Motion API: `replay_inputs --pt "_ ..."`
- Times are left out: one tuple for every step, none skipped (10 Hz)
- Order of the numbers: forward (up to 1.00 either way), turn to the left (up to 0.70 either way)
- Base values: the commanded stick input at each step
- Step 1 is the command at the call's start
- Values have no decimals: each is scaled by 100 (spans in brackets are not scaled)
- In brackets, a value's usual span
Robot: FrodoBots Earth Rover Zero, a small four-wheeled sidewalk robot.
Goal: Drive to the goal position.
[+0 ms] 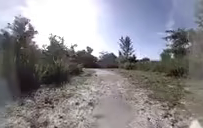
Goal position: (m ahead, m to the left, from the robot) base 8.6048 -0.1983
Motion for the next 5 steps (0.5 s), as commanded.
replay_inputs --pt "85 -2" --pt "85 -21" --pt "85 -8" --pt "85 -22" --pt "85 -15"
